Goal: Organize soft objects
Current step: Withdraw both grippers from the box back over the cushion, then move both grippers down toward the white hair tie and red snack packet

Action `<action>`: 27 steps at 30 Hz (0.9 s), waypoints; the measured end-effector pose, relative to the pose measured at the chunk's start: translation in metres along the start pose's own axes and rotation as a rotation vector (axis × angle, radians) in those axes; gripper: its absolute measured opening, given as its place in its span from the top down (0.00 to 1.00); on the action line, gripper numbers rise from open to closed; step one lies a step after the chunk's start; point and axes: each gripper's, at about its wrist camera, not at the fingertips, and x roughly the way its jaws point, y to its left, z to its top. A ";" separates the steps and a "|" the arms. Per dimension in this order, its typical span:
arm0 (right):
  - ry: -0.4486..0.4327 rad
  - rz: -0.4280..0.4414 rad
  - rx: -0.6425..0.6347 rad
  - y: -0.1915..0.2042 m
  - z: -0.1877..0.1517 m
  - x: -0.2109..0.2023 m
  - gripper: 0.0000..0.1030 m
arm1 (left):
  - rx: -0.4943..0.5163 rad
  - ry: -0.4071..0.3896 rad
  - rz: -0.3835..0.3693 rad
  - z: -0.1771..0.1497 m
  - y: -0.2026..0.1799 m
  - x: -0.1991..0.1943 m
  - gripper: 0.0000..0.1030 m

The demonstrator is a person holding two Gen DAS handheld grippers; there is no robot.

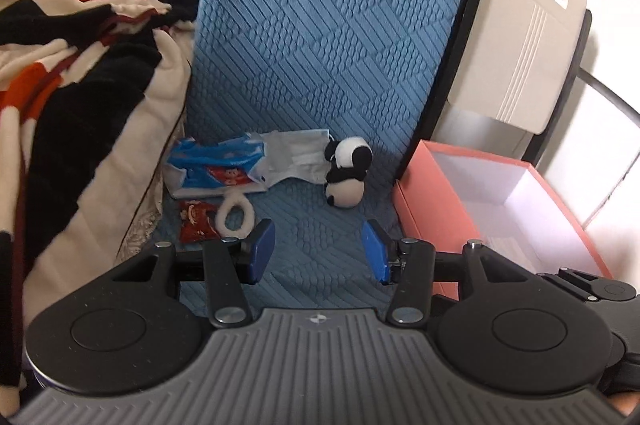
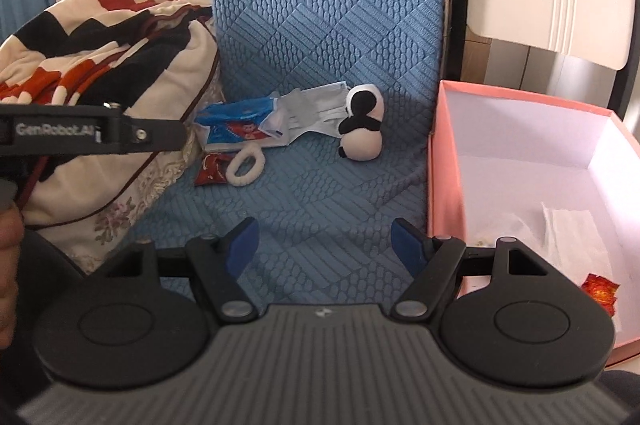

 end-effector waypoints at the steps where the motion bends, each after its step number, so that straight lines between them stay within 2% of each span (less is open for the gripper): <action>1: 0.001 0.003 0.001 0.001 -0.001 0.002 0.27 | 0.014 0.004 0.008 -0.001 0.001 0.003 0.47; 5: 0.006 0.014 -0.005 0.007 -0.002 0.011 0.27 | 0.042 0.007 0.041 -0.002 0.007 0.016 0.47; 15: -0.005 0.031 -0.050 0.012 -0.001 0.038 0.27 | -0.014 0.016 0.061 -0.004 0.029 0.050 0.47; 23: -0.012 0.107 -0.075 0.018 0.008 0.070 0.27 | -0.054 0.024 0.100 -0.002 0.041 0.083 0.47; 27: 0.013 0.138 -0.075 0.018 0.013 0.091 0.27 | -0.121 0.049 0.103 0.002 0.055 0.103 0.47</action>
